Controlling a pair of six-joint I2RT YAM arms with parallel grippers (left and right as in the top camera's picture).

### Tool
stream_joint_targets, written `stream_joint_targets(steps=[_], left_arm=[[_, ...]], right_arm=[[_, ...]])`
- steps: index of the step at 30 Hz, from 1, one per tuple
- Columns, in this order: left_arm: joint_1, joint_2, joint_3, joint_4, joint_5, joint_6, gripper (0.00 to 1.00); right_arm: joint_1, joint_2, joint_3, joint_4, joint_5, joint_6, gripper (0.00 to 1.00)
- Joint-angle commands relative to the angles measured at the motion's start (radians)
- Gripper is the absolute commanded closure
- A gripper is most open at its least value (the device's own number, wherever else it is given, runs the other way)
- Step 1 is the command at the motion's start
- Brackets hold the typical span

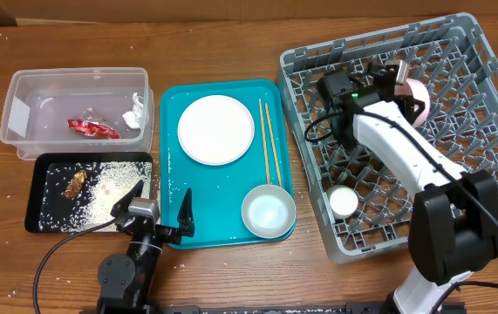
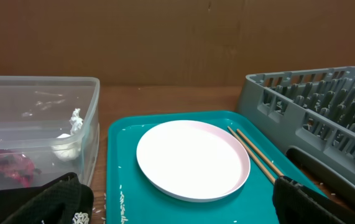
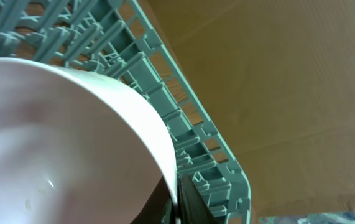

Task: Sort waste into correct bins and load items into the dishwasher
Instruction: 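Lift the pink bowl and stand it in the dish rack, then grasp the white bowl on the teal tray with the right gripper, then place the white bowl into the dish rack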

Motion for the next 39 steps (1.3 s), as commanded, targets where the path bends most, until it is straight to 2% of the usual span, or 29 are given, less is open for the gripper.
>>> stream_joint_targets(steps=[1, 10, 11, 13, 16, 19, 21, 22, 23, 25, 26, 32, 36, 39], left_arm=[[0.011, -0.01, -0.007, 0.001, 0.0, 0.011, 0.0], [0.011, -0.01, -0.007, 0.001, 0.0, 0.011, 0.0], [0.011, -0.01, -0.007, 0.001, 0.0, 0.011, 0.0], [0.011, -0.01, -0.007, 0.001, 0.0, 0.011, 0.0], [0.011, -0.009, -0.007, 0.001, 0.0, 0.011, 0.0], [0.011, -0.009, -0.007, 0.001, 0.0, 0.011, 0.0], [0.011, -0.009, -0.007, 0.001, 0.0, 0.011, 0.0], [0.011, -0.009, -0.007, 0.001, 0.0, 0.011, 0.0], [0.011, -0.009, -0.007, 0.001, 0.0, 0.011, 0.0], [0.011, -0.009, -0.007, 0.001, 0.0, 0.011, 0.0], [0.011, -0.009, -0.007, 0.001, 0.0, 0.011, 0.0], [0.011, -0.009, -0.007, 0.001, 0.0, 0.011, 0.0], [0.011, -0.009, -0.007, 0.001, 0.0, 0.011, 0.0], [0.011, -0.009, -0.007, 0.001, 0.0, 0.011, 0.0]], right_arm=[[0.068, 0.002, -0.023, 0.0, -0.021, 0.001, 0.96], [0.151, 0.002, -0.068, -0.056, 0.019, 0.0, 0.95], [0.186, 0.002, -0.061, -0.091, -0.031, 0.0, 0.82], [0.23, 0.002, -0.039, -0.103, -0.094, 0.0, 0.68], [0.33, 0.0, 0.041, -0.137, -0.177, 0.0, 0.6], [0.431, 0.0, 0.183, -0.166, -0.35, 0.0, 0.56], [0.462, 0.0, 0.241, -0.153, -0.513, -0.074, 0.56], [0.474, 0.0, 0.267, -0.126, -0.7, -0.219, 0.55], [0.474, 0.0, 0.27, -0.103, -0.997, -0.427, 0.49], [0.46, 0.001, 0.248, -0.101, -1.24, -0.591, 0.41], [0.449, 0.001, 0.23, -0.1, -1.322, -0.649, 0.41], [0.356, 0.002, 0.072, -0.016, -1.349, -0.707, 0.39], [0.315, 0.002, -0.061, 0.017, -1.44, -0.786, 0.42], [0.316, 0.002, -0.099, 0.067, -1.455, -0.784, 0.44]])
